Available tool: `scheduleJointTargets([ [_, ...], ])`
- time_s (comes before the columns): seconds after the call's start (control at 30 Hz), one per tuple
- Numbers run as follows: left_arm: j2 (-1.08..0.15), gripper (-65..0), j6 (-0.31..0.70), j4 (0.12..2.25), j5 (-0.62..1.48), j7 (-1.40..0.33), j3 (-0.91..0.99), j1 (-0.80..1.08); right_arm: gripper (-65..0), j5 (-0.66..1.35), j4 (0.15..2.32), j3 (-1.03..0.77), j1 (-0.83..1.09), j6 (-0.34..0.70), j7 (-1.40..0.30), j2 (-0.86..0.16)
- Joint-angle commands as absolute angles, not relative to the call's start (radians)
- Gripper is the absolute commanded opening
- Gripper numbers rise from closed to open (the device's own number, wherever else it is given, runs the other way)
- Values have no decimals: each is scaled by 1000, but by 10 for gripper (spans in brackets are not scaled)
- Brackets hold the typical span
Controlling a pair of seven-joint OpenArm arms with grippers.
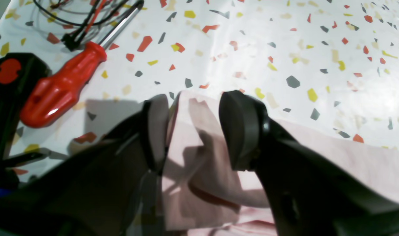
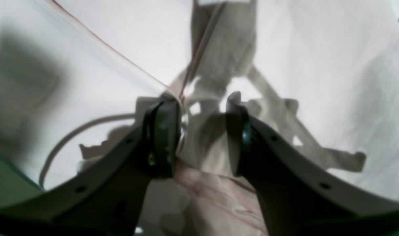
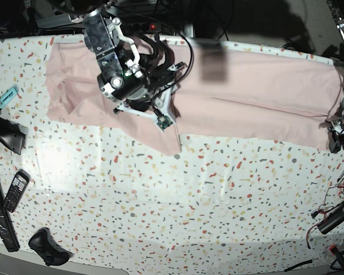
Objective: Fold the T-shirt properly
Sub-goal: 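Pinch the sleeve end with the right gripper and lift it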
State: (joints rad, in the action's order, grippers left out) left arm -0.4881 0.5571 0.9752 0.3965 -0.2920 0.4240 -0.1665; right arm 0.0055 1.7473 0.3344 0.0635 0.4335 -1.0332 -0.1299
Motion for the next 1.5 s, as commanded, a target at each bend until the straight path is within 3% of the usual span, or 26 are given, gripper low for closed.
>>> scheduleJointTargets([
  [0.0, -511, -371, 562, 995, 412, -269, 430, -185, -454, 2, 1762, 332, 50, 425, -1018, -127],
  [0.13, -511, -371, 562, 995, 412, -269, 430, -185, -589, 2, 1762, 332, 50, 426, -996, -127],
  [0.23, -511, -371, 562, 995, 412, -269, 430, -185, -623, -1, 1772, 332, 51, 426, -977, -127],
  [1.07, -511, -371, 562, 995, 411, -269, 430, -185, -616, 36, 1863, 332, 50, 426, -1031, -127],
  [1.27, -511, -371, 562, 995, 411, -269, 430, -185, -486, 32, 1863, 332, 51, 426, -1056, -127],
  [1.47, -511, -371, 562, 995, 409, -270, 430, -185, -476, 4, 1861, 332, 51, 427, -1072, -128],
])
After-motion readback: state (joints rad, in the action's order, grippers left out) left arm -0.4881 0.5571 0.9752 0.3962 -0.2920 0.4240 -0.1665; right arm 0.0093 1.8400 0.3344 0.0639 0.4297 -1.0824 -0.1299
